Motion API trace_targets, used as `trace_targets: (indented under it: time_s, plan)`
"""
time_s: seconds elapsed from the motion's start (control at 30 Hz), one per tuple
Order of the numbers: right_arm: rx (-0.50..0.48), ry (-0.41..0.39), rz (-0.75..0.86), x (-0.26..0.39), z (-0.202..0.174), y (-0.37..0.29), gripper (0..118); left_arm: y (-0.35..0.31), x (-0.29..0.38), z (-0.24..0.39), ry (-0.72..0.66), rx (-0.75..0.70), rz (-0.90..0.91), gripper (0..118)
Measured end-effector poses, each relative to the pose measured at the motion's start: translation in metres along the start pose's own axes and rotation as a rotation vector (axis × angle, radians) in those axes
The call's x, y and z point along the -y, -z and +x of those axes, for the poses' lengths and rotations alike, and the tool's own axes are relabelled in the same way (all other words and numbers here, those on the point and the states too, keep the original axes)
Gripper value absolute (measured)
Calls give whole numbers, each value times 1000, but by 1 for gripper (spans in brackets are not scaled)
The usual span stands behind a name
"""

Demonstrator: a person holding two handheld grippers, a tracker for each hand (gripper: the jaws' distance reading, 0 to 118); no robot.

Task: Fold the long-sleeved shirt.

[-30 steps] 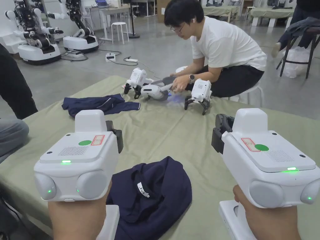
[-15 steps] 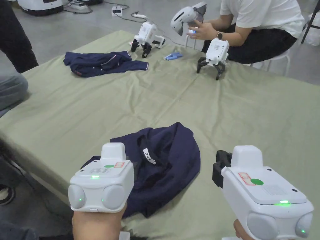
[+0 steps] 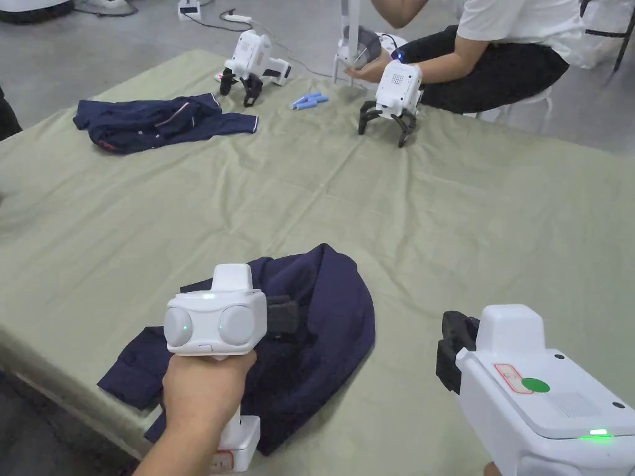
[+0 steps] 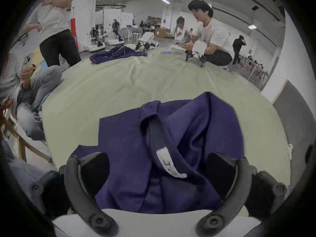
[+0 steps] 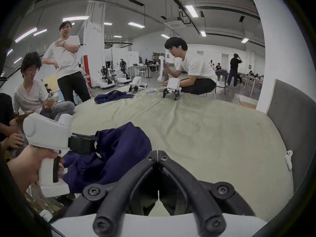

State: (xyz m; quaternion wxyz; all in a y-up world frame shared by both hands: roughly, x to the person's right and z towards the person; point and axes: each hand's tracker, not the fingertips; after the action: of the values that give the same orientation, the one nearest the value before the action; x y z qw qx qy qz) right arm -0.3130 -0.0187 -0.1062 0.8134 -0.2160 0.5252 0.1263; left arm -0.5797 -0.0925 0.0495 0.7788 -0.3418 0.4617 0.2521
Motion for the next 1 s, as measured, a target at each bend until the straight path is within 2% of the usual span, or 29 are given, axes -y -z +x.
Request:
trace_targets:
  time_s: [0.1,0.13,0.17,0.2,0.23,0.27,0.3,0.4,0.43,0.53,0.57,0.67,0.9,1.0]
  plan:
    - [15,7,-11,0,12,-1,0,31,9,0,-17,-14,-30,105]
    - [19,7,-13,1,14,-1,0,38,12,0,-20,-14,-48,100]
    - [22,9,-14,1,15,-1,0,8,15,8,-17,-20,-47,91]
    - [23,14,-15,2,16,-2,0,8,20,9,-10,-24,-74,78]
    - [24,23,-18,6,22,2,0,9,25,11,-3,-34,-91,47]
    - [25,27,-18,7,23,3,0,10,31,11,3,-67,-92,26]
    - [26,28,-18,8,23,3,0,61,28,-7,-23,-29,-156,23]
    - [27,35,-20,10,28,1,0,74,15,-20,-45,7,-160,16]
    - [30,35,-20,10,28,1,0,28,32,0,-17,-10,-96,12]
    - [34,50,-19,9,27,-4,0,10,34,9,7,-21,-107,9]
    - [36,51,-14,8,27,-7,0,23,20,4,5,-20,-123,9]
    - [55,56,4,7,41,-12,0,-7,15,21,75,-35,-30,8]
    - [124,81,67,-8,69,-46,0,-80,-6,63,90,78,149,8]
    - [179,92,100,-15,90,-67,0,-121,-9,96,164,146,223,8]
